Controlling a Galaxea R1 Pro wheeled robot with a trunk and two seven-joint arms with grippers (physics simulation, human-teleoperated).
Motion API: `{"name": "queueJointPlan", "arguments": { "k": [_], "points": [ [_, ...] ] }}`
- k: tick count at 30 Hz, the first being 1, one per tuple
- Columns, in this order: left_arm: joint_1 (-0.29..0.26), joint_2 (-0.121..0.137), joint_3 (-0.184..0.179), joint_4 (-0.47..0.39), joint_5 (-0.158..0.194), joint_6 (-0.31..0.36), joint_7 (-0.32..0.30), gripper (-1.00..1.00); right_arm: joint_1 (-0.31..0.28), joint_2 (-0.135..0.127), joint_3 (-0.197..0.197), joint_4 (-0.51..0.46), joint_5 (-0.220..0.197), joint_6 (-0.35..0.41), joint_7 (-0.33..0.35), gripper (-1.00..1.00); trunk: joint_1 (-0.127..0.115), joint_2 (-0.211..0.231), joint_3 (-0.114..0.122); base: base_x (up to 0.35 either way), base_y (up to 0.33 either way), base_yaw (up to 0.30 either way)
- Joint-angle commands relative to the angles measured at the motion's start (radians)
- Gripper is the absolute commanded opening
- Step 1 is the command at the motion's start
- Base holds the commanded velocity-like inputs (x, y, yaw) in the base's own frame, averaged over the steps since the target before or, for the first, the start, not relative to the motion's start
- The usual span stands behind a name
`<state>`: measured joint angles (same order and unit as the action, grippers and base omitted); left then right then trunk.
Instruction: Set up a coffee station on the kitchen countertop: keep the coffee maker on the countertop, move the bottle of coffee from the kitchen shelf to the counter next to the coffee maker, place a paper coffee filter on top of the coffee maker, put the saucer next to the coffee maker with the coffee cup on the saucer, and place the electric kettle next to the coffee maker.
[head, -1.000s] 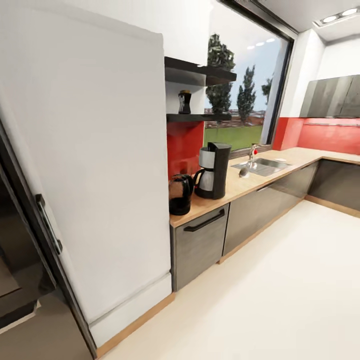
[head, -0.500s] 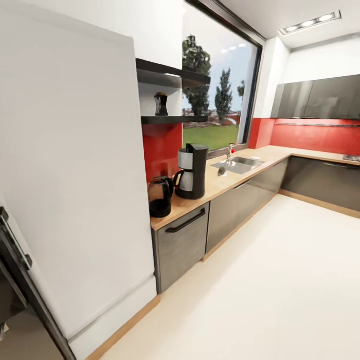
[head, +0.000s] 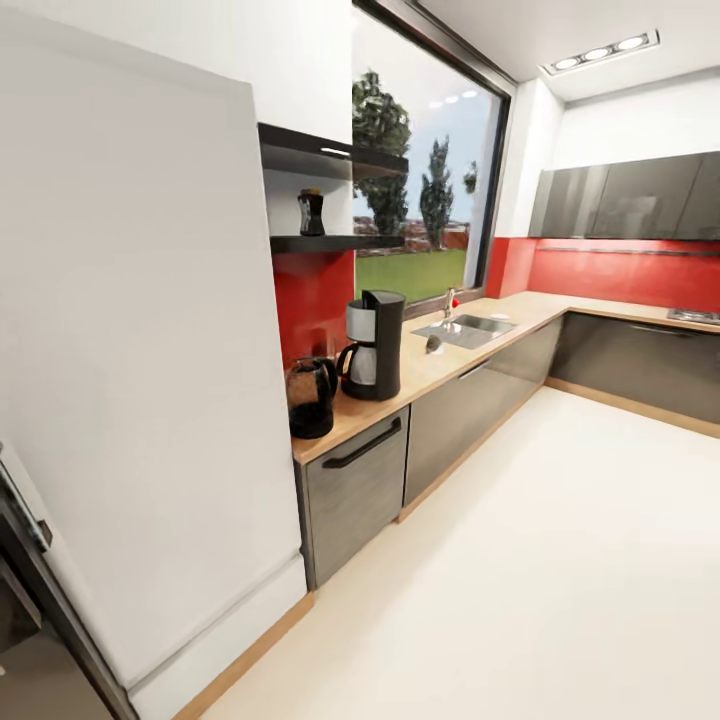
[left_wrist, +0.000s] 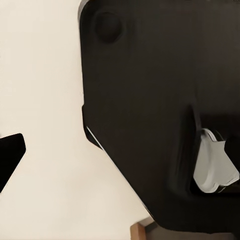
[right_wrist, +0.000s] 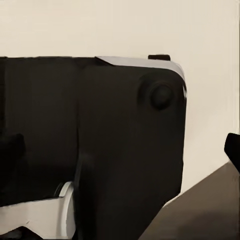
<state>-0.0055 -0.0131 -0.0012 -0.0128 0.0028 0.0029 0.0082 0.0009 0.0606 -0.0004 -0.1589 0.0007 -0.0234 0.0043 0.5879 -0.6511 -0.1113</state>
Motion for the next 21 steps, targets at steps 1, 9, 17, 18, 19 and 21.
{"name": "queueJointPlan", "arguments": {
  "k": [1,9,17,18,19,21],
  "points": [
    [-0.002,0.002,0.000,-0.004,0.000,0.001,0.002,1.00,0.001,0.000,0.000,-0.037,0.001,-0.001,0.001,1.00,-0.004,0.006,0.002,0.000,0.000,0.000],
    [-0.020,0.011,0.003,-0.122,0.001,0.001,0.002,1.00,0.001,-0.014,0.000,-0.237,0.006,-0.001,-0.009,1.00,-0.034,0.062,0.027,0.000,0.000,0.000],
    [-0.168,0.015,0.003,-0.247,-0.001,-0.001,0.005,1.00,-0.002,-0.041,-0.002,-0.429,0.005,-0.080,-0.008,1.00,-0.065,0.118,0.052,0.000,0.000,0.000],
    [-0.209,0.015,0.003,-0.250,-0.001,-0.007,0.005,1.00,-0.002,-0.042,-0.004,-0.446,0.004,-0.140,-0.004,1.00,-0.069,0.125,0.055,0.000,0.000,0.000],
    [-0.229,0.016,0.003,-0.251,-0.001,-0.014,0.004,1.00,-0.002,-0.042,-0.004,-0.451,0.003,-0.174,-0.003,1.00,-0.073,0.132,0.058,0.000,0.000,0.000],
    [-0.261,0.017,0.003,-0.251,-0.001,-0.028,0.005,1.00,-0.002,-0.042,-0.005,-0.455,0.004,-0.237,-0.002,1.00,-0.080,0.146,0.064,0.000,0.000,0.000]
  ]
}}
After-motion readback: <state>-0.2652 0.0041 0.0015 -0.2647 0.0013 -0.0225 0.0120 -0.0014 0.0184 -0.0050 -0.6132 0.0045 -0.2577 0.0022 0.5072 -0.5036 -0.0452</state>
